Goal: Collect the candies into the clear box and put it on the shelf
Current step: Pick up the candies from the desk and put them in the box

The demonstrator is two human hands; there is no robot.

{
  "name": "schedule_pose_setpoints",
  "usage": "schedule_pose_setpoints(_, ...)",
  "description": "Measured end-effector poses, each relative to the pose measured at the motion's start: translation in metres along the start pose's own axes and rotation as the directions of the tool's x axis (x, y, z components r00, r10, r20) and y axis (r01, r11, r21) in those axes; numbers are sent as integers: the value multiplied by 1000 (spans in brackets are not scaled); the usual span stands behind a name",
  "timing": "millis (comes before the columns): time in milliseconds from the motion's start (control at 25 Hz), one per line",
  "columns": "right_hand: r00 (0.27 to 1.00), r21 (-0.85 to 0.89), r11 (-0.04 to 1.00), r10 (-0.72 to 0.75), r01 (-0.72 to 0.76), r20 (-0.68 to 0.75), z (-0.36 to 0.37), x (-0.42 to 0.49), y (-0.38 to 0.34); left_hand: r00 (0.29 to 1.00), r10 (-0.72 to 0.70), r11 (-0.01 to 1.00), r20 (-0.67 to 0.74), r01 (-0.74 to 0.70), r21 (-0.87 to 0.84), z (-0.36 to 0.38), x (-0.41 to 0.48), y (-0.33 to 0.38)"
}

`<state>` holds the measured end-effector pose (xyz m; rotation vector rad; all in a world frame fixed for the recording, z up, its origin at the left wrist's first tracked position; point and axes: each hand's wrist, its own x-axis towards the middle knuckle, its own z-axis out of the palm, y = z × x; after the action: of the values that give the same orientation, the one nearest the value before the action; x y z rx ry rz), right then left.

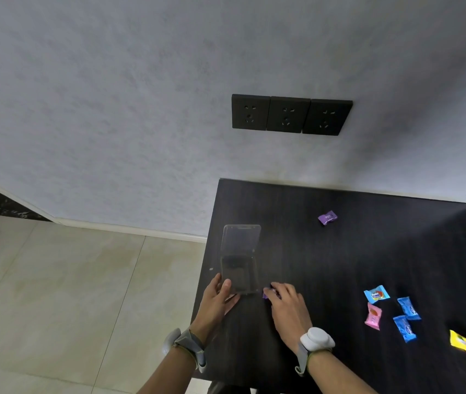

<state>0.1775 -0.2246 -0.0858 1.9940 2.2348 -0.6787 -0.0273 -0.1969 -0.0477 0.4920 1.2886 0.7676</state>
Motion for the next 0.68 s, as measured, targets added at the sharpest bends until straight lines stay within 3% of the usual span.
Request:
schedule_pose_setpoints(120, 999, 45, 999, 33, -31, -33, -4, -15, 5, 1000, -13, 1000, 9, 13, -12, 3, -10, -9)
schedule_pose_setpoints(480, 916, 275, 961, 106, 5, -387, -74, -49, 9, 998, -37, 995, 55, 42, -85, 45, -30, -22)
schedule_pose_setpoints(680, 904, 339, 938, 82, 72, -419, -87, -63, 9, 991, -92, 989, 94, 102, -108, 78, -31, -19)
